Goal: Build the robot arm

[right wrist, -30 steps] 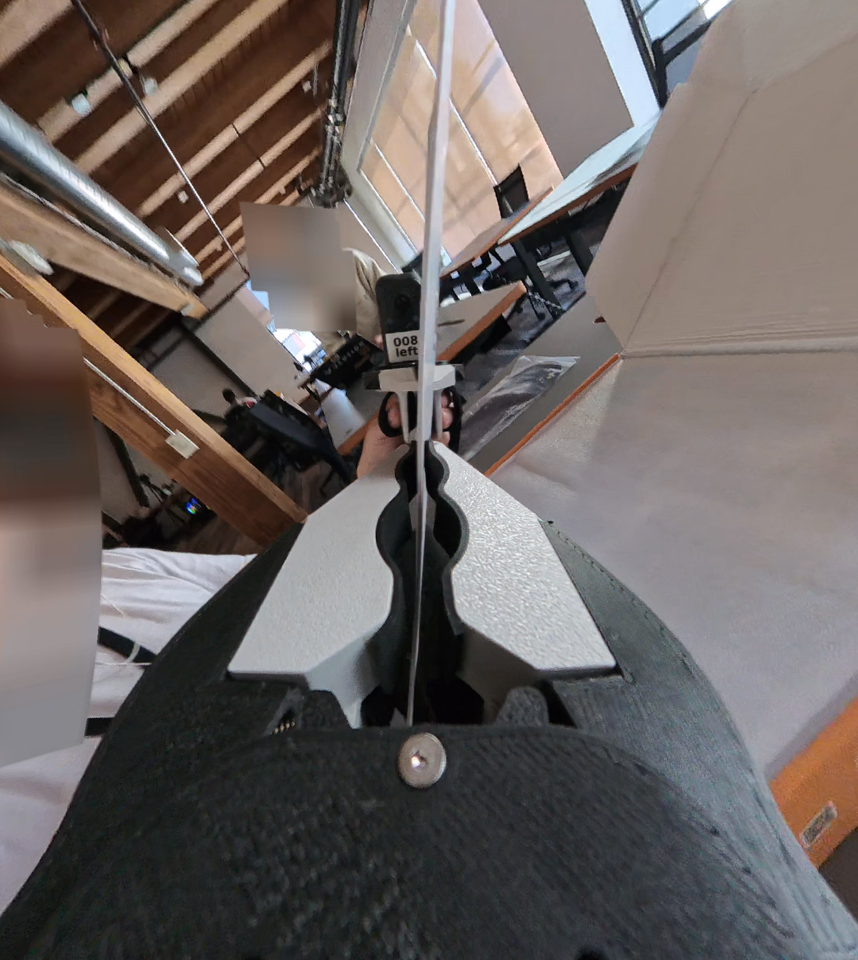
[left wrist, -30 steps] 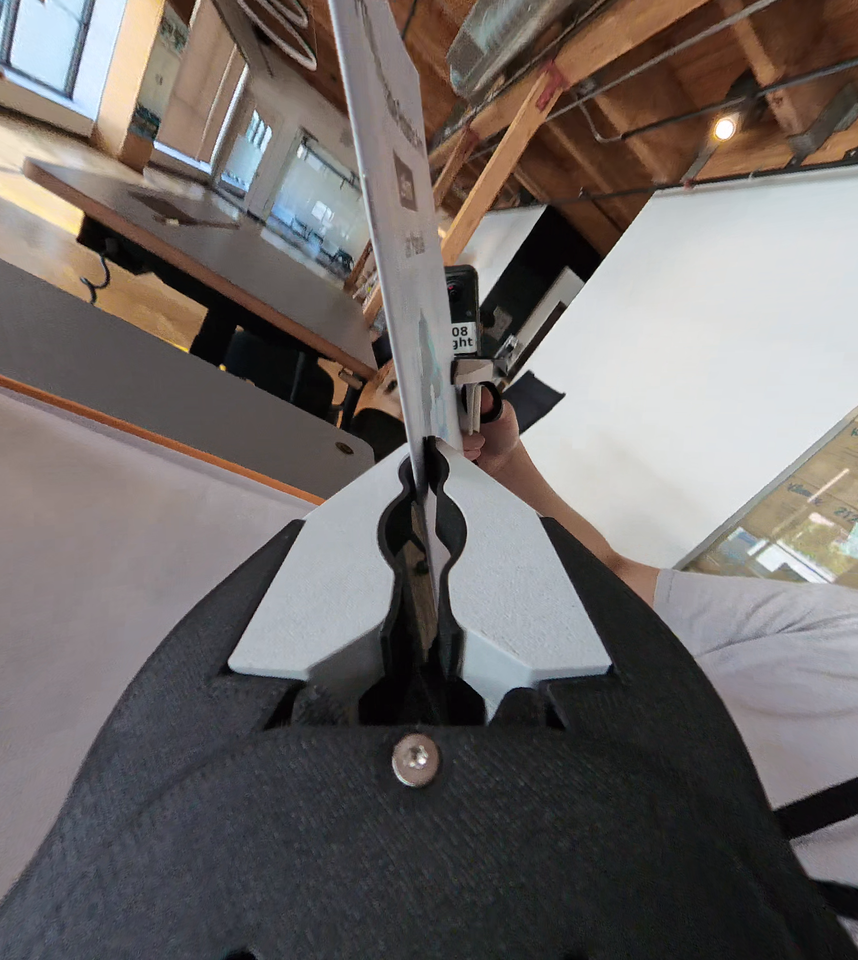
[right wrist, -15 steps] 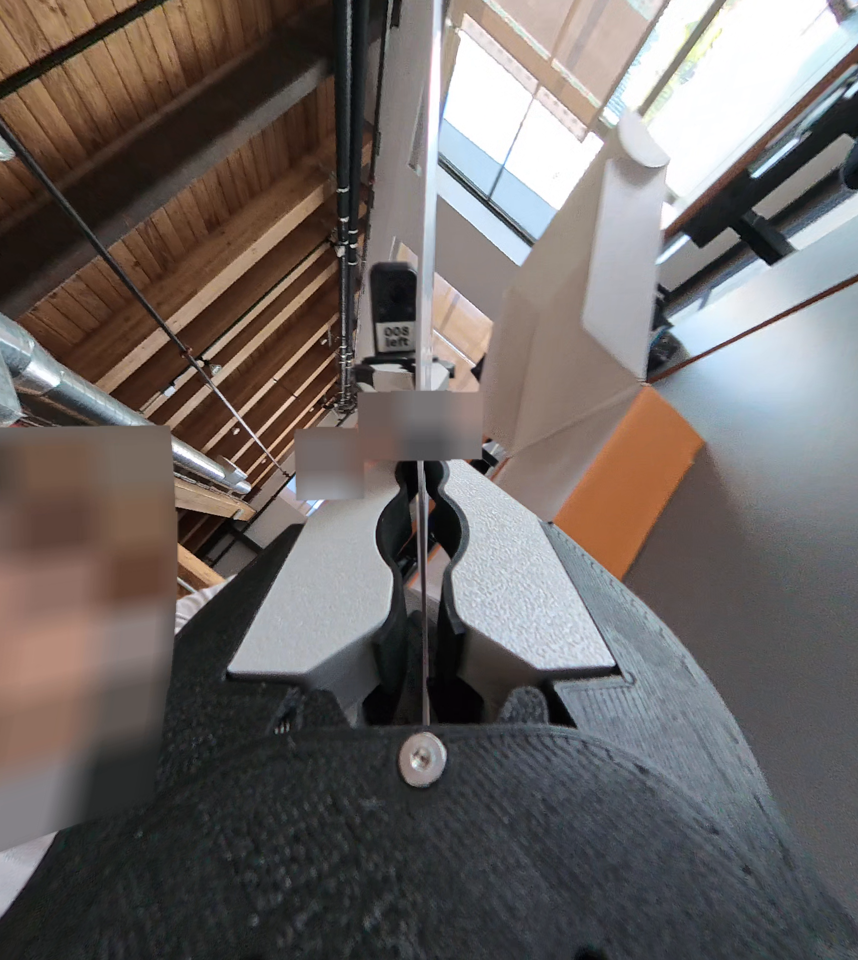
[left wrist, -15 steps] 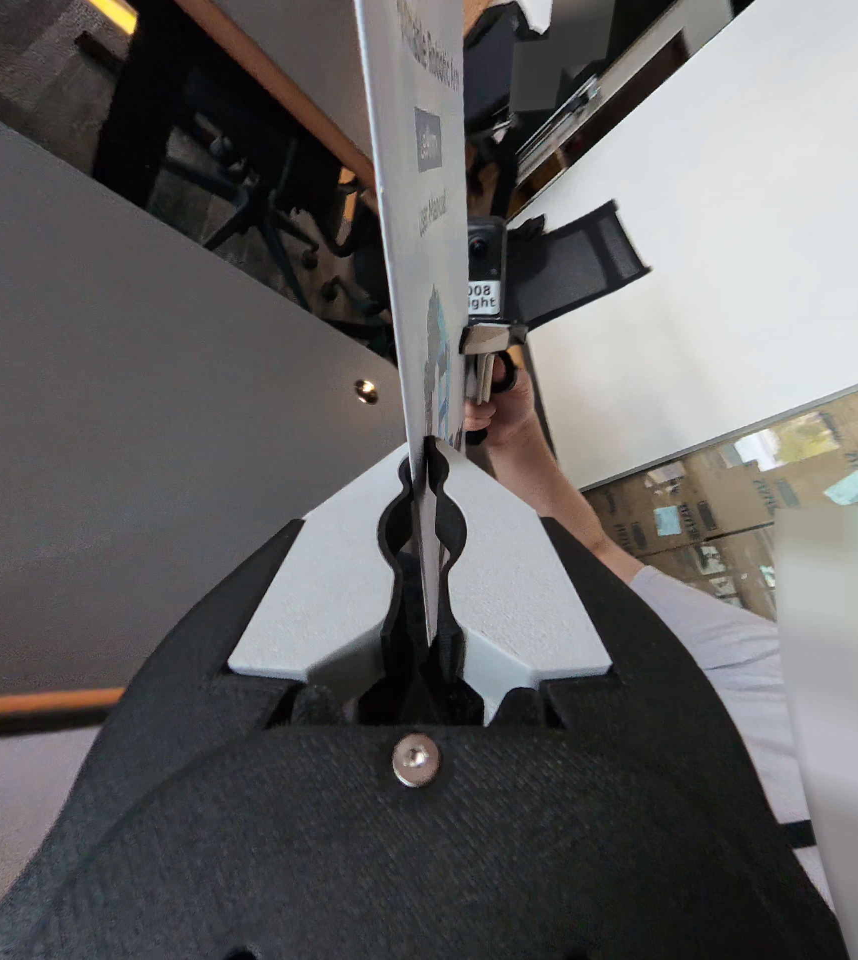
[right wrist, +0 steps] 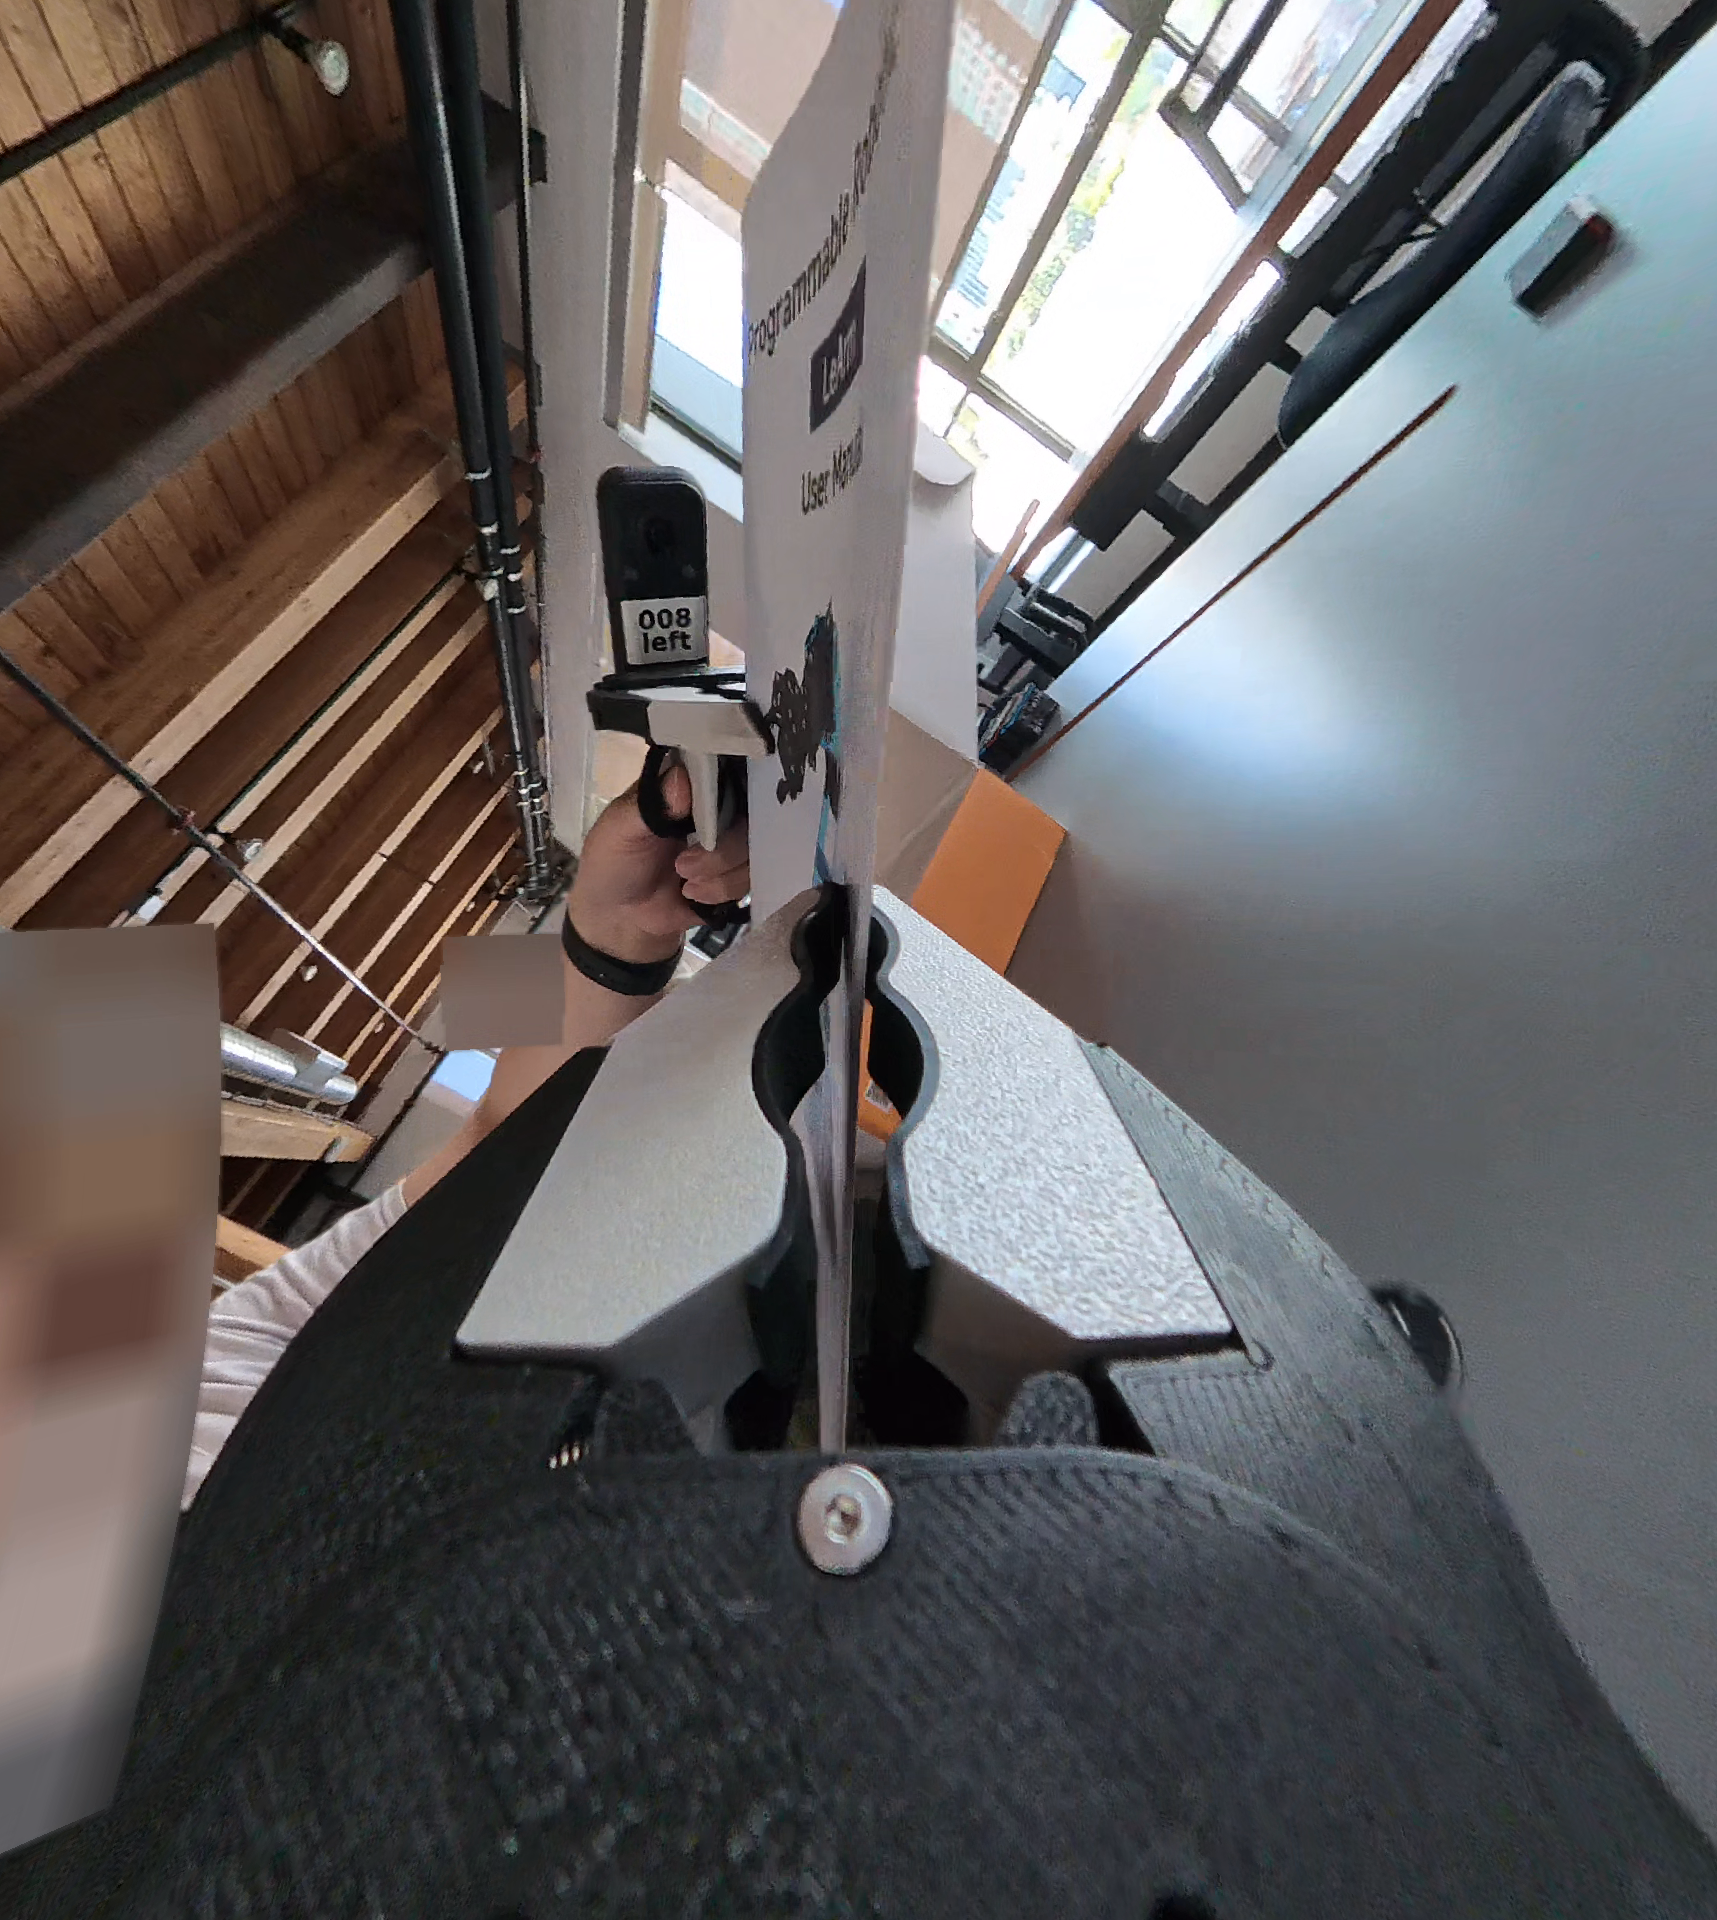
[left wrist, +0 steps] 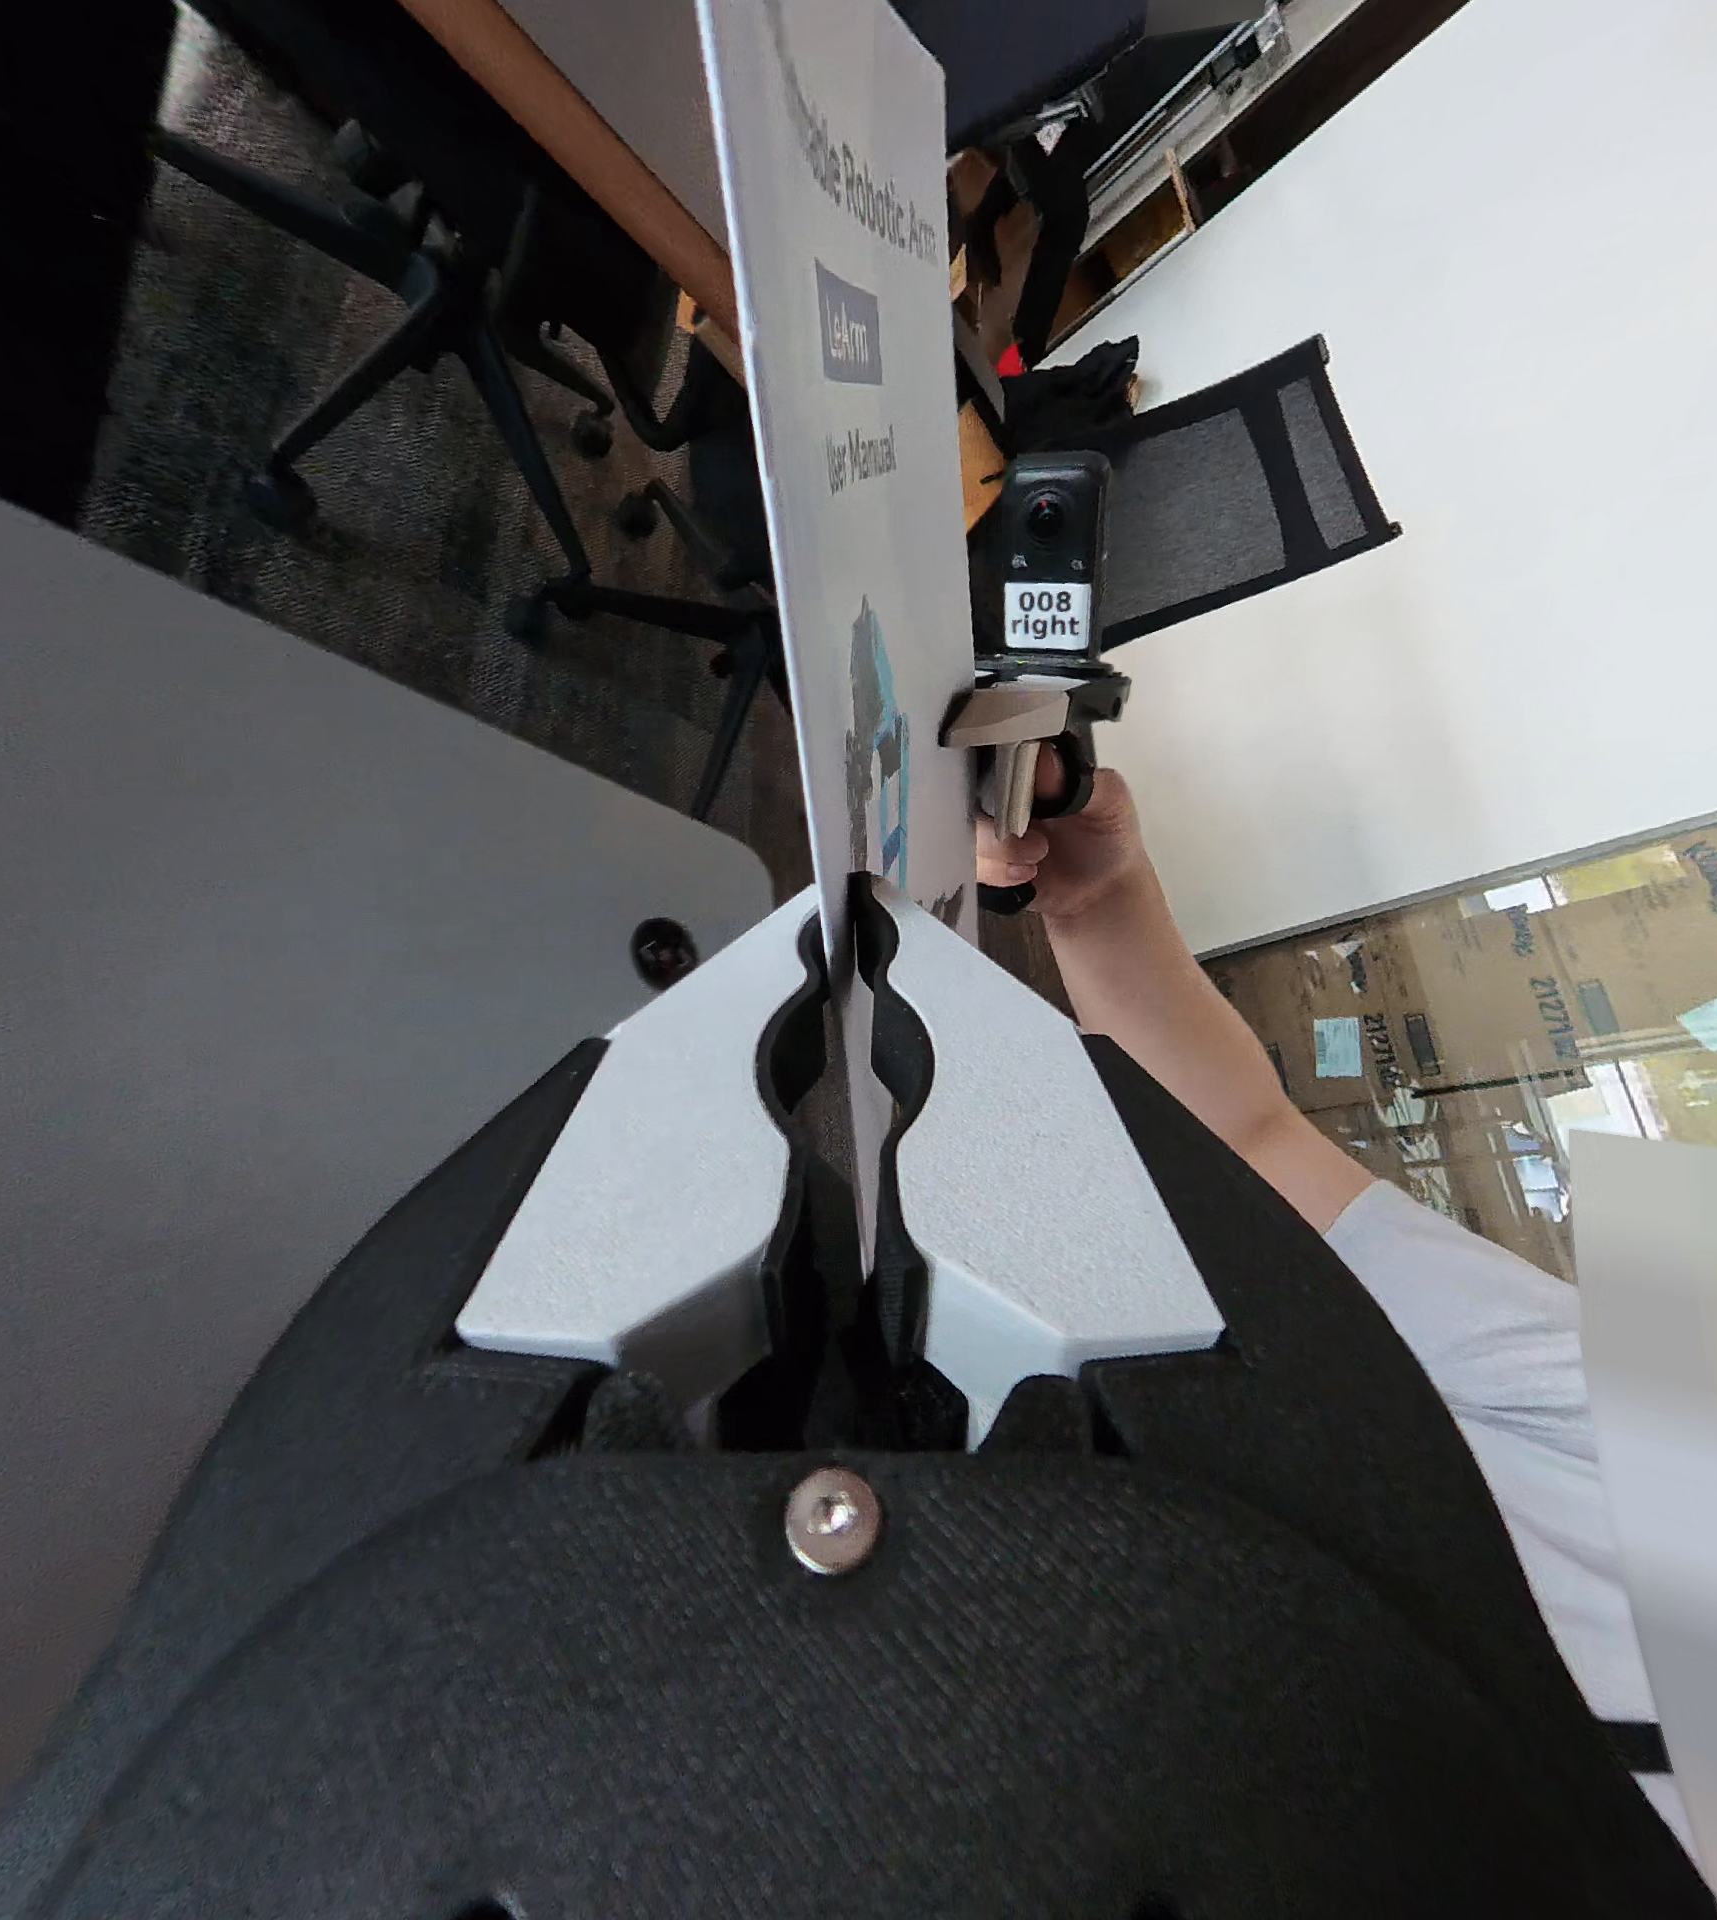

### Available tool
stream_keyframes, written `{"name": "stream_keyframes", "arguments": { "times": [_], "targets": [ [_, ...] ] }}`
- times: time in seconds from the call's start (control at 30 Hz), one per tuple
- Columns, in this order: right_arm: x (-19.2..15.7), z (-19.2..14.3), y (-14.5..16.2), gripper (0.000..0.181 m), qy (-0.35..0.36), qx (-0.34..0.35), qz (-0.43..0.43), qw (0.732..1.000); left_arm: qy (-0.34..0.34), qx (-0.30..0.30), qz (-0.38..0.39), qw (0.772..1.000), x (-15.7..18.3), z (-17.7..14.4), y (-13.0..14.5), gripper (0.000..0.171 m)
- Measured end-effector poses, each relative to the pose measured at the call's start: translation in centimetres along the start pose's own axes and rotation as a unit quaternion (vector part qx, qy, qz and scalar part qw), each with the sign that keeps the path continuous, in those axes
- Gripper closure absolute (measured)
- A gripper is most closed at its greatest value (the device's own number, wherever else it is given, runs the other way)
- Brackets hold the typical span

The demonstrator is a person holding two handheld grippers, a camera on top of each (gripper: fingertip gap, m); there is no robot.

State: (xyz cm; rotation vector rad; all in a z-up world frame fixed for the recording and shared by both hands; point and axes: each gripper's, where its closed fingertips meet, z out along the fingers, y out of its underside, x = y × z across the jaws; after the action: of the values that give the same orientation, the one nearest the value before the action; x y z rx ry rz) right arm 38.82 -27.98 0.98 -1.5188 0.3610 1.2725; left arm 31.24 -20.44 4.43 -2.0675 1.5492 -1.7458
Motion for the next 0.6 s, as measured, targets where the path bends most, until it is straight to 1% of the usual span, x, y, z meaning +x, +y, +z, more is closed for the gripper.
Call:
{"name": "stream_keyframes", "arguments": {
  "times": [0.13, 0.23, 0.33, 0.4, 0.47, 0.53, 0.6],
  "targets": [
    [-2.4, -6.9, -0.5, 0.181, 0.047, -0.008, -0.022, 0.999, 0.021, 0.013, 0.01, 1.0, 4.1, 5.6, 0.8, 0.171],
    [-4.3, -11.6, -1.0, 0.181, 0.067, -0.005, -0.03, 0.997, 0.043, 0.03, 0.016, 0.999, 6.7, 9.4, 1.1, 0.171],
    [-4.6, -15.4, -1.8, 0.181, 0.086, -0.002, -0.029, 0.996, 0.064, 0.034, 0.014, 0.997, 8.2, 13.0, 1.1, 0.171],
    [-3.8, -17.5, -2.9, 0.181, 0.097, -0.002, -0.022, 0.995, 0.079, 0.034, 0.004, 0.996, 8.4, 15.4, 0.4, 0.171],
    [-2.4, -19.4, -4.8, 0.181, 0.109, 0.001, -0.023, 0.994, 0.086, 0.037, -0.003, 0.996, 7.6, 18.0, -1.2, 0.171],
    [0.1, -21.1, -7.5, 0.181, 0.124, 0.006, -0.027, 0.992, 0.091, 0.043, -0.02, 0.995, 5.8, 21.2, -3.7, 0.171],
    [3.8, -22.8, -11.1, 0.181, 0.142, 0.006, -0.017, 0.99, 0.097, 0.034, -0.037, 0.994, 3.3, 24.8, -6.8, 0.171]
  ]
}}
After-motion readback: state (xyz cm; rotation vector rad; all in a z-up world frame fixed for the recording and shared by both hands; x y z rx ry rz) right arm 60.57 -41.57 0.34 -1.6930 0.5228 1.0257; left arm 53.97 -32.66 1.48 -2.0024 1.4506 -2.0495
